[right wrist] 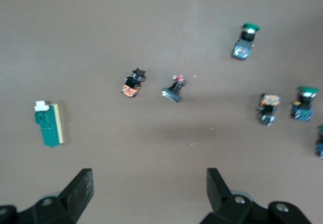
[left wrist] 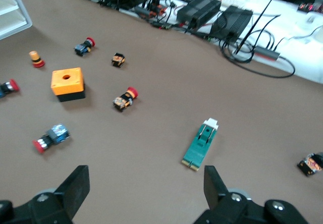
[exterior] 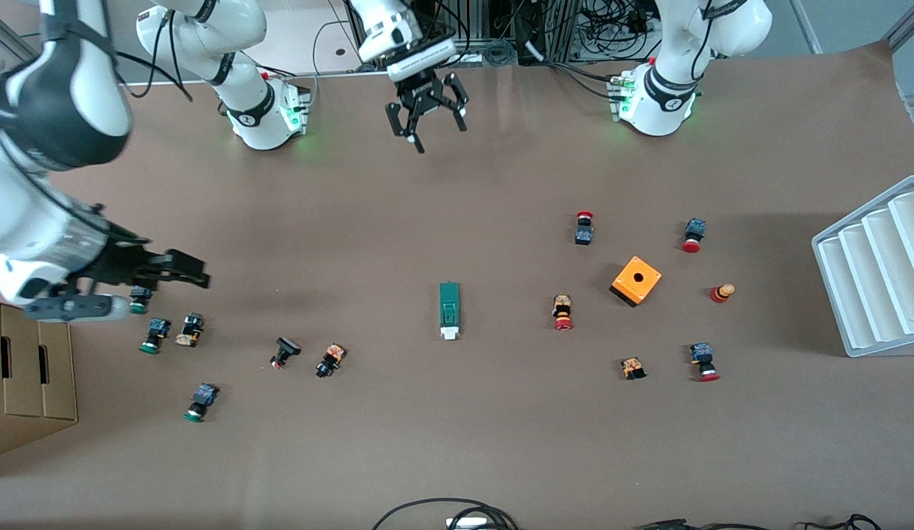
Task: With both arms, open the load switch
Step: 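Move the right gripper down to the green switch while the left gripper approaches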
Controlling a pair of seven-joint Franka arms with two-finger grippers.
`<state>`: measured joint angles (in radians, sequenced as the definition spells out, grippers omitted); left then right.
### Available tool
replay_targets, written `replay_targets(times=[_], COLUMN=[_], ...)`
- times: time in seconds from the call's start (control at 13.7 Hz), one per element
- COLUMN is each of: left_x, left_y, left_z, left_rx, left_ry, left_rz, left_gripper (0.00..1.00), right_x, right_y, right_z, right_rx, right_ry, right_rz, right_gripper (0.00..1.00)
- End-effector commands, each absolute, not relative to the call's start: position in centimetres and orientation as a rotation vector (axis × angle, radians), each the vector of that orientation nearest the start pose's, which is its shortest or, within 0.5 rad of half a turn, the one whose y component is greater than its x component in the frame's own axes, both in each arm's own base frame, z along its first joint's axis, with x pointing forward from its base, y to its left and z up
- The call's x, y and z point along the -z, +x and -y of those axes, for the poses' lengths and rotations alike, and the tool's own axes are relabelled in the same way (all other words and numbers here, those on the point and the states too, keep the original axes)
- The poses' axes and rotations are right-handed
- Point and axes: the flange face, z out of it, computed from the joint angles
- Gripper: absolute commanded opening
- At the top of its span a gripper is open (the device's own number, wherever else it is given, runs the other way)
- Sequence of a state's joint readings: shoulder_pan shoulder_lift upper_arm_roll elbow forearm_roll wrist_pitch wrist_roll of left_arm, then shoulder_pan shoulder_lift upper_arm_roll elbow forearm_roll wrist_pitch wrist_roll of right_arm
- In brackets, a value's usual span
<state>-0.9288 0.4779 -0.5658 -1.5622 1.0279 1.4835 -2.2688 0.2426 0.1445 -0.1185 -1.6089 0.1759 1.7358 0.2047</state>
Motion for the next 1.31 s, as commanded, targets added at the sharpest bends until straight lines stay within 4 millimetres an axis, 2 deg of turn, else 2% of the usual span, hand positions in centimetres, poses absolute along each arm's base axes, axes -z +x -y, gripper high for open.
replay_targets(times=[0.0,0.22,0.51,0.66,0.95,1.09,1.24], left_x=[-36.0,-32.4,-27.5,-25.1,-22.1,-20.7,-18.9], left_y=[20.6,20.8,22.0,22.4,23.5,23.9,25.2], left_z=[62.6,62.3,62.5,62.6,62.3,62.1,61.6], left_rx=[1.385,1.5,1.618,1.668,1.715,1.738,1.776], left_ry=[-2.561,-2.585,-2.545,-2.53,-2.5,-2.482,-2.455], left_rz=[0.756,0.587,0.462,0.421,0.346,0.307,0.264], left_gripper=[1.0,1.0,1.0,1.0,1.0,1.0,1.0], right_x=[-52.0,-49.7,-46.6,-44.6,-40.4,-37.6,-35.4], right_y=[61.3,62.6,64.3,64.4,65.0,65.6,65.6], right_z=[-15.1,-21.8,-27.2,-30.6,-34.9,-35.9,-37.2], right_rx=[-0.108,-0.088,-0.079,-0.077,-0.095,-0.115,-0.106], right_ry=[-2.981,-2.936,-2.837,-2.749,-2.613,-2.536,-2.437], right_rz=[-0.35,-0.675,-0.99,-1.164,-1.476,-1.637,-1.777], right_gripper=[1.0,1.0,1.0,1.0,1.0,1.0,1.0])
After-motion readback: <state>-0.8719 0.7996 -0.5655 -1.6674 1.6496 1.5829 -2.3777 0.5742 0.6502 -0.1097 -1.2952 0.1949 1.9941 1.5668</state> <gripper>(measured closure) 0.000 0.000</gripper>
